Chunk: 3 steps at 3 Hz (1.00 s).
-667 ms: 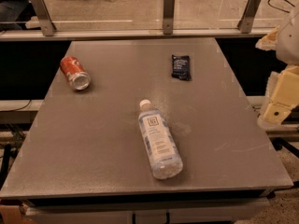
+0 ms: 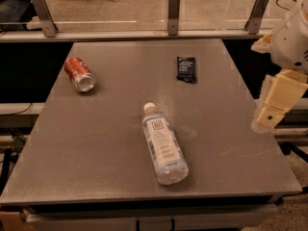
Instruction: Place blue plastic bottle upright
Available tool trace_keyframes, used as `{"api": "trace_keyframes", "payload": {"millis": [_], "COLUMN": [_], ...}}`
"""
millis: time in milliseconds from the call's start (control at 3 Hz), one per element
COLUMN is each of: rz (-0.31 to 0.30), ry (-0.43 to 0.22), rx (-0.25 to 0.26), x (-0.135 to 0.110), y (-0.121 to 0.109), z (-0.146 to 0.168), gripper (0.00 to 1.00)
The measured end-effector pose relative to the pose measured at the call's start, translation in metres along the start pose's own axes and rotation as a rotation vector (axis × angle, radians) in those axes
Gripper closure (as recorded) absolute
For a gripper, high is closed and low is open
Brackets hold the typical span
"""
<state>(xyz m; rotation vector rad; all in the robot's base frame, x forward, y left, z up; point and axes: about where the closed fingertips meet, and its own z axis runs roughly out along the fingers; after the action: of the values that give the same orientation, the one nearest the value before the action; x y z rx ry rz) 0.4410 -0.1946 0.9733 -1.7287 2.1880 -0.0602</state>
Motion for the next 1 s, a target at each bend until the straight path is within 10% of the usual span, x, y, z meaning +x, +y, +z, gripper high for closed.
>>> {"api": "trace_keyframes", "payload": {"millis": [1000], "rz": [0.202], "ry": [-0.074], "rx": [-0.031], "x": [-0.117], "y": [0.028], "z": [0.069], "gripper": [0.00]}}
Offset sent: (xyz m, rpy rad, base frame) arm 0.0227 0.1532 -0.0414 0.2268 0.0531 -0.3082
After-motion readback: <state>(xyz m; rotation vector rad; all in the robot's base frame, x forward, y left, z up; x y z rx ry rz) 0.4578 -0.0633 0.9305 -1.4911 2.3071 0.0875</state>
